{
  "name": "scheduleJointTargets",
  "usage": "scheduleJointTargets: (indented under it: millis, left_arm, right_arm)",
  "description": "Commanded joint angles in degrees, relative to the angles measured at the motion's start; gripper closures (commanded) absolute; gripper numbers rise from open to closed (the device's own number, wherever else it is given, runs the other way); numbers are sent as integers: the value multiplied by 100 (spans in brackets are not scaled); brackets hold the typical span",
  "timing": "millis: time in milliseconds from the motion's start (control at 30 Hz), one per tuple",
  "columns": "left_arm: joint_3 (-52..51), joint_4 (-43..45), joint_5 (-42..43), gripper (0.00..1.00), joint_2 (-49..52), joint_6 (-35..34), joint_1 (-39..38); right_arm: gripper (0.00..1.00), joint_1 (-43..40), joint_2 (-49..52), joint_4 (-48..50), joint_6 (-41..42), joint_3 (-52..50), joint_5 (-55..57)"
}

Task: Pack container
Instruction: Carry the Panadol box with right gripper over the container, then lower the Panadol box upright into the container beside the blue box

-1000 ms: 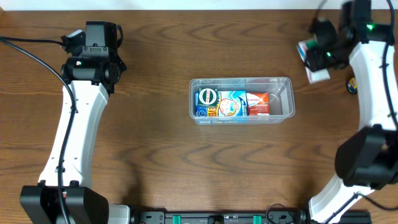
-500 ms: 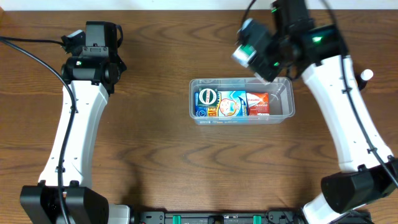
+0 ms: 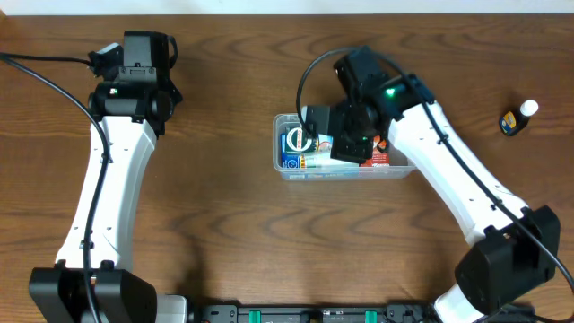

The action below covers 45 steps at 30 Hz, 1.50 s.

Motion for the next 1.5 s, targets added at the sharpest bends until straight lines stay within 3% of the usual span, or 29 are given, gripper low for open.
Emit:
scheduleJointTargets:
  millis: [0,433,633,967,1467]
  left_arm:
    - [42,-17,-87,2,-31,57,20]
    - [42,-17,-87,2,-31,57,20]
    - [42,-17,-87,2,-31,55,20]
    - [42,-17,-87,2,-31,57,20]
    - [42,-17,-87,2,-31,57,20]
  right_arm:
    - [36,11,20,243,-243,-234,153]
    - [39,13,20,699,1025,-258,149]
    - [30,17,20,319,796,-293,-13]
    - [34,17,90,326,546,-374,-33]
    - [32,17,686,240,286,-374,-28]
